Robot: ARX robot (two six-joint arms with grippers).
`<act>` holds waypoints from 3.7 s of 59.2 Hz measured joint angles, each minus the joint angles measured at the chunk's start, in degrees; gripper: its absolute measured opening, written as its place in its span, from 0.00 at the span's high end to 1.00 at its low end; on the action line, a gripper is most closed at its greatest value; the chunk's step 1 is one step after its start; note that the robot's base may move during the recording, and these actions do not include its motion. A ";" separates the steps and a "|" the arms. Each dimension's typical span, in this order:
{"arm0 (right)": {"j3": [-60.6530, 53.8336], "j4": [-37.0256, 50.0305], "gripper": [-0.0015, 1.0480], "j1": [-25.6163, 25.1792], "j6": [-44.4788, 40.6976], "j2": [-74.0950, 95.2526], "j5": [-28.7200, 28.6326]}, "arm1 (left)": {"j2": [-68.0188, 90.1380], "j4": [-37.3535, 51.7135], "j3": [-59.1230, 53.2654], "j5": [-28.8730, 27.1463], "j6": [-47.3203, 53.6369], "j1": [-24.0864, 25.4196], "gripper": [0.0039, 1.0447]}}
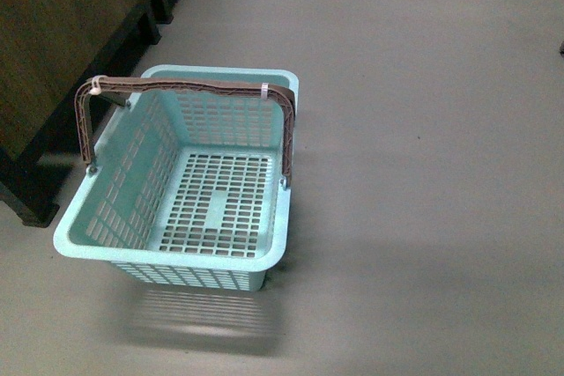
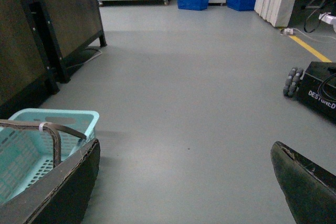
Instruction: Pick mango and avocado into basket
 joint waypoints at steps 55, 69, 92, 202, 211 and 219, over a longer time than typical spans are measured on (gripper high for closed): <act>0.00 0.00 0.08 0.00 0.00 0.00 -0.07 | 101.29 41.97 32.41 -22.56 -79.67 -13.75 0.08; 0.00 0.00 0.08 0.00 0.02 0.00 -0.07 | 126.20 46.69 50.31 -21.46 -88.32 -16.90 0.08; 0.00 0.00 0.08 0.00 0.02 0.00 -0.07 | 146.31 49.42 75.52 -16.63 -87.95 -18.05 0.08; 0.00 0.00 0.08 0.00 0.00 0.00 -0.04 | 77.57 49.59 29.79 -23.61 -66.86 -29.86 0.95; 0.00 0.00 0.08 0.00 0.02 0.00 -0.04 | 77.57 49.59 29.79 -23.80 -66.84 -29.86 0.95; 0.00 0.00 0.08 0.00 0.02 0.00 -0.02 | 77.57 49.59 29.79 -23.89 -66.79 -29.86 0.95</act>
